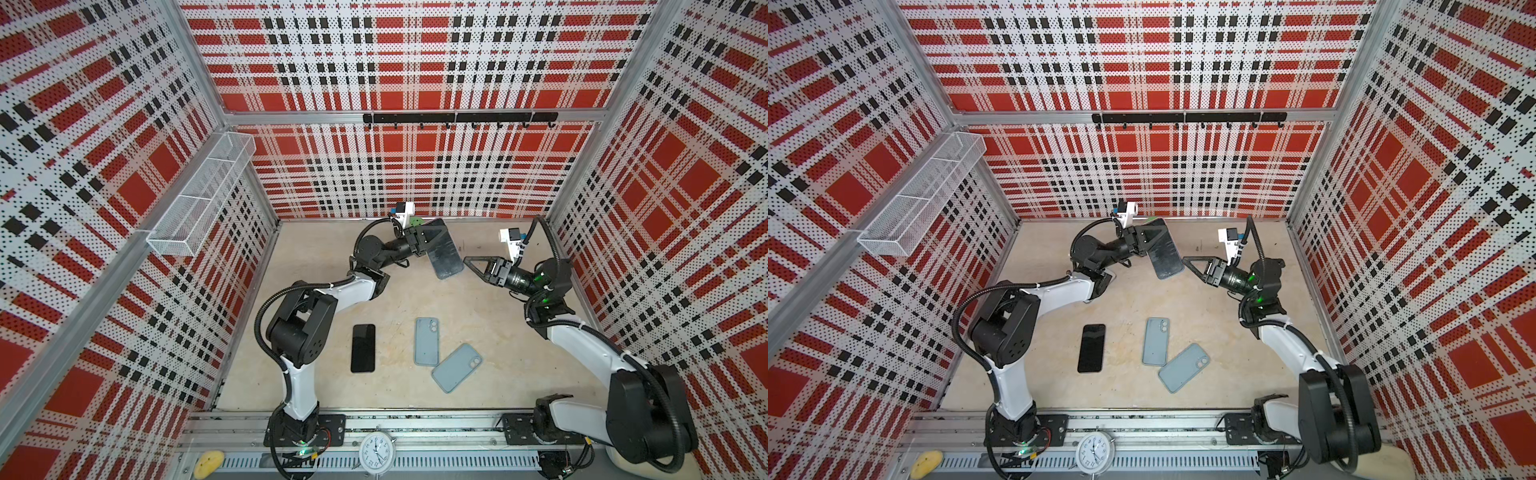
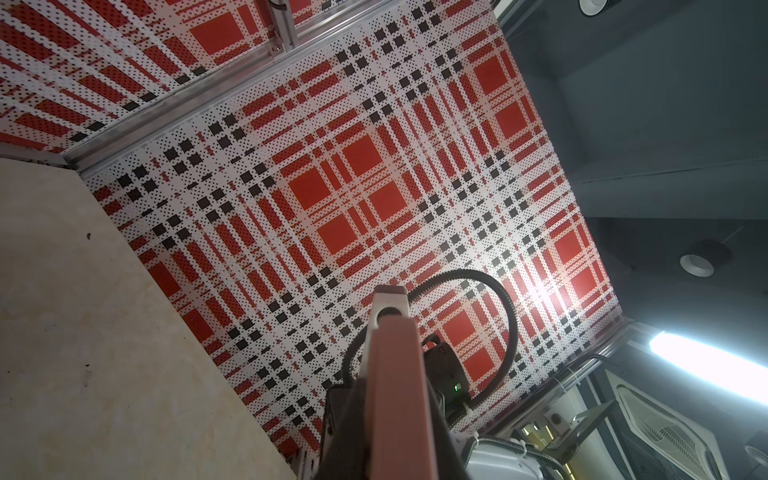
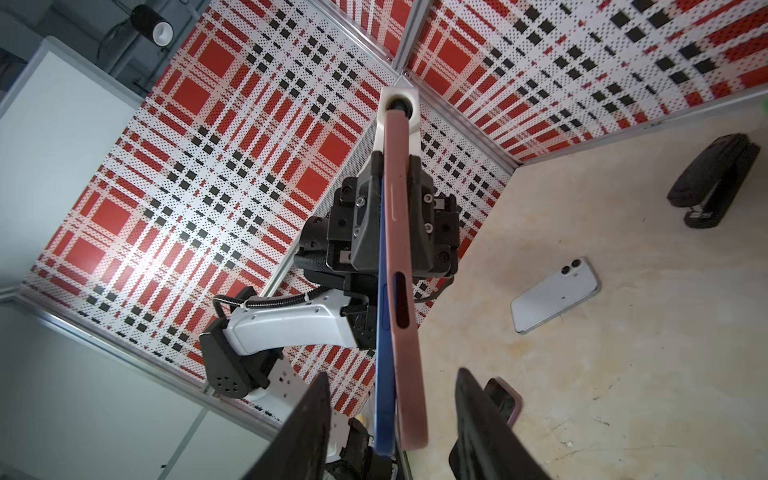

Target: Put the phone into the phone case

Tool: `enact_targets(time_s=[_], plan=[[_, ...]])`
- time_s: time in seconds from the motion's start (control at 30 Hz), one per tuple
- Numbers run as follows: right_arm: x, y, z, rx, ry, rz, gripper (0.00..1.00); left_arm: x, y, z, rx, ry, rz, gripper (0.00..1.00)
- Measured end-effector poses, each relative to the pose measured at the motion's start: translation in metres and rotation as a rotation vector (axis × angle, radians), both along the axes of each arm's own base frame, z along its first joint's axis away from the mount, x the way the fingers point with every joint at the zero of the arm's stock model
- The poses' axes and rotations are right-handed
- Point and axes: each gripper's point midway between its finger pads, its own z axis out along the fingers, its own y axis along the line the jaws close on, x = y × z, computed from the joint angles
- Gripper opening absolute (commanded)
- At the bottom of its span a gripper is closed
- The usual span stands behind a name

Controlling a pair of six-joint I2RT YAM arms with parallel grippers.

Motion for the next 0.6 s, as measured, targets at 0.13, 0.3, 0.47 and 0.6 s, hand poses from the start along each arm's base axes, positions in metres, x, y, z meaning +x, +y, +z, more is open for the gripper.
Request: enact_targets(time_s=[0.13,0.3,0.47,0.6], plan=[[0.004,0.011,-0.015,0.038,0.061,0.047,0.39,0.001,-0.001,-0.001,0.0,0.002,0.0,0.09],[0.0,0.018,-0.012,0.062,0.051,0.077,0.28,0.003,-0.001,-0.002,0.001,0.007,0.004,0.1],[-0.002,0.021,-0.01,0.055,0.026,0.077,0.11,0.004,-0.002,-0.005,0.006,0.023,0.004,0.12],[0.0,0.021,-0.013,0.041,0.026,0.063,0.0,0.006,-0.002,-0.008,0.007,0.034,0.008,0.2]])
